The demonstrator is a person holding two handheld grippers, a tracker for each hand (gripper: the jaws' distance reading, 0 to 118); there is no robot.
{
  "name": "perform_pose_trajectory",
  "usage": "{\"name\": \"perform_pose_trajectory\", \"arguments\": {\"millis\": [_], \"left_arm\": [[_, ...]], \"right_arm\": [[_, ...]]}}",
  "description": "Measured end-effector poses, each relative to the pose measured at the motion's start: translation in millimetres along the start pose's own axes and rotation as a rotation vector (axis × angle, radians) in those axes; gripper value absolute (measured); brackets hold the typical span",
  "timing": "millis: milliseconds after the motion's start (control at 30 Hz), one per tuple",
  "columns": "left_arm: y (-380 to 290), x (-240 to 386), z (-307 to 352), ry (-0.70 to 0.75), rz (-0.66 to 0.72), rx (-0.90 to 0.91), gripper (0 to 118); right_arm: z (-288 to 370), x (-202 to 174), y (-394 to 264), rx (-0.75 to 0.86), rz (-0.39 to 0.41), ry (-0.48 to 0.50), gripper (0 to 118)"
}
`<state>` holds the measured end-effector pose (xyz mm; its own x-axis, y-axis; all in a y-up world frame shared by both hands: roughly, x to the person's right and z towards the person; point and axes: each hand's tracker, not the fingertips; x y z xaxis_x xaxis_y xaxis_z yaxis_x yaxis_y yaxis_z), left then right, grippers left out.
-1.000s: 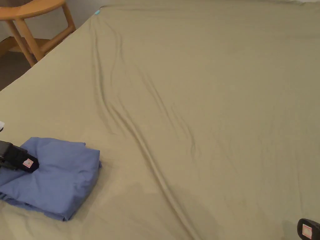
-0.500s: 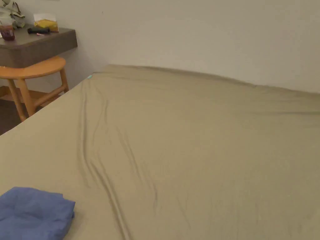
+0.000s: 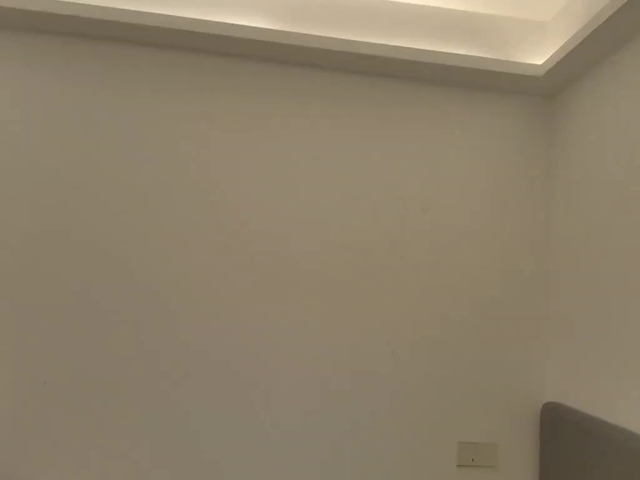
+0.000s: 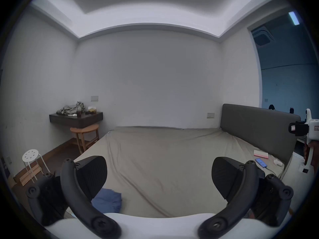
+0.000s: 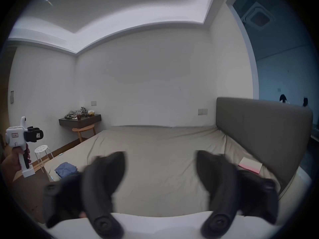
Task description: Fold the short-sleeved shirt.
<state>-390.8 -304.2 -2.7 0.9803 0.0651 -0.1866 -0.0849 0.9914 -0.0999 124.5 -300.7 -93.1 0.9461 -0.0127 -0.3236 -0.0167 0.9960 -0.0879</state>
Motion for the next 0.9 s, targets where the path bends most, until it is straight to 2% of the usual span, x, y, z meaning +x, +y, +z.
{"name": "perform_pose_trajectory", "arguments": {"millis": [33,67,100,200,300,367,467,533,600,700,767,833,900], "left_arm": [[2,10,-1,0.017,0.040,0.051,117],[8,16,-1,-0.027,0.086,0.070,117],[13,21,-2,-0.077,0.095,0.088,118],[28,48,-14,0.018,0.011,0.139,118],[38,64,-21,0.031,-0.029,0.200,118],[44,68,-25,0.029,-0.058,0.202,118],[51,75,-29,0.009,-0.064,0.215,117],[51,74,-30,0.003,-0.071,0.223,118],[52,77,-28,-0.007,-0.071,0.235,118],[54,79,-25,-0.014,-0.071,0.235,117],[54,78,-24,-0.013,-0.087,0.232,118],[55,77,-23,-0.007,-0.084,0.219,117],[54,73,-21,-0.006,-0.066,0.225,118]], "right_arm": [[5,2,5,0.018,0.006,0.004,107],[9,2,8,0.006,0.002,0.001,118],[11,1,12,0.052,0.013,-0.014,117],[8,4,17,0.082,0.013,-0.031,118],[-4,5,26,0.062,0.014,-0.075,118],[-10,7,29,0.058,0.008,-0.066,118],[-20,13,36,0.062,-0.067,-0.040,118],[-26,12,43,0.040,-0.101,-0.093,118],[-29,8,47,0.056,-0.082,-0.138,118],[-26,2,50,0.086,-0.059,-0.134,118],[-28,1,55,0.073,-0.071,-0.112,118],[-27,1,59,0.032,-0.148,-0.110,118],[-27,0,61,0.031,-0.142,-0.112,118]]}}
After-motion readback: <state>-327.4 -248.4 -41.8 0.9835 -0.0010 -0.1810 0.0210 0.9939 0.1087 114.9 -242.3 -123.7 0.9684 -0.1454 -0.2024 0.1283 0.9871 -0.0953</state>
